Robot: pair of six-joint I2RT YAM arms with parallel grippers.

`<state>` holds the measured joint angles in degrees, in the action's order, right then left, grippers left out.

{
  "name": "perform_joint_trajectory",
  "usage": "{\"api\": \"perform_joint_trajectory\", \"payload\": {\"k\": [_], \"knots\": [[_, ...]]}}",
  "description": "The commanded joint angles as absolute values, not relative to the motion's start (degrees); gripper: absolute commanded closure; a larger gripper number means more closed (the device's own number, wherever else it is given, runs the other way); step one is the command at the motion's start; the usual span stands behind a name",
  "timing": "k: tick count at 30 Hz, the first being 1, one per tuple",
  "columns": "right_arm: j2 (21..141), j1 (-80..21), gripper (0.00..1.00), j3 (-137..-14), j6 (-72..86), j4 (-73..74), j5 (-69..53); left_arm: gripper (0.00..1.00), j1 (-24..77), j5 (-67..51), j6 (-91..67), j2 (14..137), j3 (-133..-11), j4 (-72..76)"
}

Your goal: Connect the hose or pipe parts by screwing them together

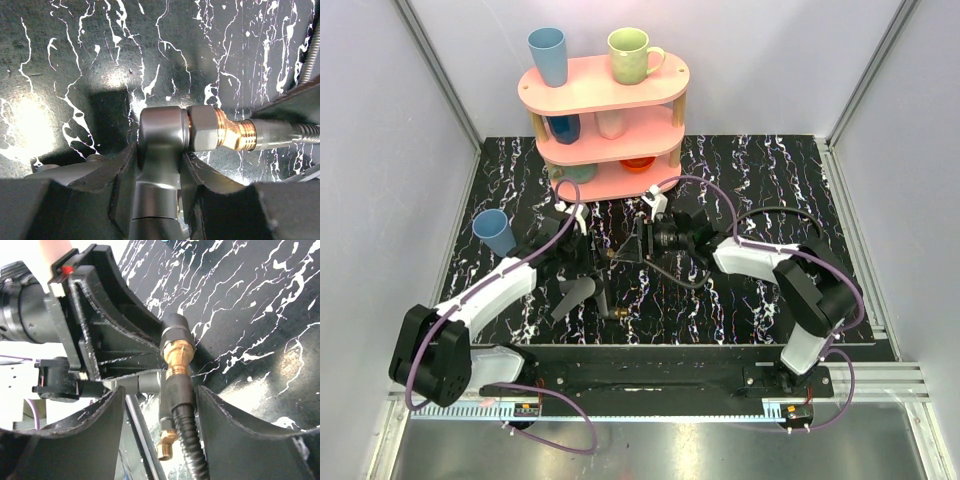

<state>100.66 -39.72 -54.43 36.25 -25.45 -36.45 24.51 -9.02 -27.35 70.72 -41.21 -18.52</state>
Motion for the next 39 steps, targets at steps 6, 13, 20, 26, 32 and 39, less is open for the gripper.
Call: {"api": "perform_joint_trajectory", "payload": {"k": [6, 13, 20, 26, 32, 39], "knots": [[90.98, -39.11, 0.25, -59.60, 5.14, -9.66, -31.72, 1.00, 21.53, -18.19, -26.11, 72.33, -46.23, -18.19], [81.92, -46.57, 0.20, -48.26, -35.39, -17.04, -28.66, 1.00, 21.27, -22.94, -22.51, 75.58, -50.80, -23.98], [84.11, -49.83, 0.23, -46.76, -48.59, -18.02, -19.17, 1.00, 21.27, -25.57, -21.01, 78.05, -53.61, -26.89], [87.18, -51.59, 0.33, -46.58, -51.15, -19.51, -14.33, 1.00, 21.27, -27.33, -20.74, 78.49, -53.35, -26.98], [90.79, -53.00, 0.38, -49.22, -51.94, -18.10, -15.56, 1.00, 21.27, -27.60, -20.21, 78.75, -53.26, -26.98], [92.64, -53.88, 0.90, -50.53, -48.79, -18.98, -16.17, 1.00, 21.18, -25.85, -20.74, 78.40, -52.82, -26.64]]}}
